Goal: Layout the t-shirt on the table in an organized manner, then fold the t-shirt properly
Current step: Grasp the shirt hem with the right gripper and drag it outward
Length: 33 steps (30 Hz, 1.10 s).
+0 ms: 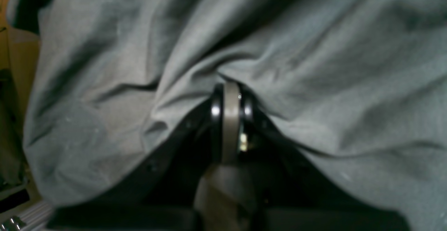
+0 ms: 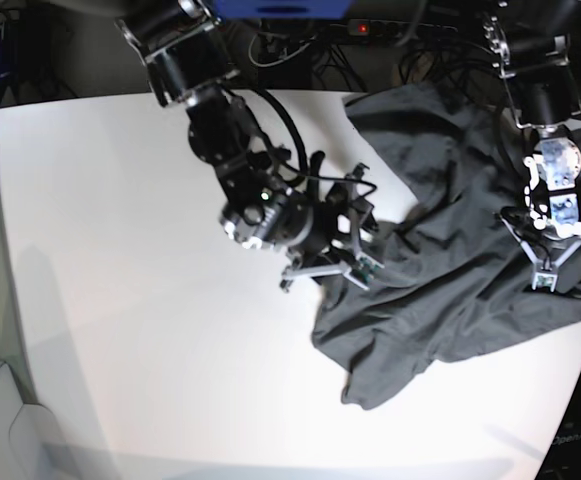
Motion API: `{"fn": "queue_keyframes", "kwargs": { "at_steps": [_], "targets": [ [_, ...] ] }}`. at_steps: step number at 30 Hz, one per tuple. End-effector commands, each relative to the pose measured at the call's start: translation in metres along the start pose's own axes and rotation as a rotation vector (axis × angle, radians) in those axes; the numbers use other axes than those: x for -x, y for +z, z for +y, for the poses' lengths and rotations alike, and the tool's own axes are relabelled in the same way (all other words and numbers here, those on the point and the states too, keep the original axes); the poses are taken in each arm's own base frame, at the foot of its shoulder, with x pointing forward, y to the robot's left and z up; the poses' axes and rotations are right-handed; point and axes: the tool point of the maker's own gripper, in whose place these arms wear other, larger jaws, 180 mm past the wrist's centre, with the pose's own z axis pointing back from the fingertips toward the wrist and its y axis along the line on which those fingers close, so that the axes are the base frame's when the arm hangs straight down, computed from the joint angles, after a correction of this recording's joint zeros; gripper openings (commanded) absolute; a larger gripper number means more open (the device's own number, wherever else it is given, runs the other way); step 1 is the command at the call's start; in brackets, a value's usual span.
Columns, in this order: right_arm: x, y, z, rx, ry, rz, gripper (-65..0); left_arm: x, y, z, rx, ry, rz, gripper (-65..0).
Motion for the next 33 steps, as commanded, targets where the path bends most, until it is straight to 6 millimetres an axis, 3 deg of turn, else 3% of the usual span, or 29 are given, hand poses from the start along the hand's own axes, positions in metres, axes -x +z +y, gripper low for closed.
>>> {"fn": "queue_keyframes", "kwargs": {
  "at_steps": [1,7,11,22,25,29,31,33],
  "targets": [
    [-0.023,-0.003,-0.006,0.0,0.008,-0.058,-32.8,-0.008,0.003,0.004,0.0,0.002,-0.016,-64.5],
    [-0.016,-0.034,-0.022,-0.041,0.0,-0.043,-32.8,0.0,0.002,0.002,0.001,-0.005,-0.003,-64.5],
    [-0.004,-0.049,-0.029,-0.065,-0.027,-0.024,-32.8,-0.006,0.007,0.005,-0.012,-0.011,-0.027,-64.5],
    [0.006,-0.066,-0.055,-0.074,-0.062,-0.009,-34.4,-0.008,0.009,0.005,-0.012,-0.009,-0.035,-64.5],
    [0.014,-0.071,-0.062,-0.078,-0.082,0.01,-43.4,-0.012,0.017,0.008,-0.024,-0.011,-0.027,-64.5],
    [0.018,-0.074,-0.062,-0.084,-0.1,0.002,-59.2,-0.035,0.037,0.008,-0.045,-0.012,-0.082,-64.5],
    [0.018,-0.074,-0.063,-0.081,-0.095,0.001,-64.4,-0.044,0.048,0.008,-0.054,-0.009,-0.102,-64.5],
    [0.023,-0.072,-0.068,-0.071,-0.096,0.008,-65.0,-0.053,0.059,0.009,-0.067,-0.007,-0.123,-64.5]
  ]
}}
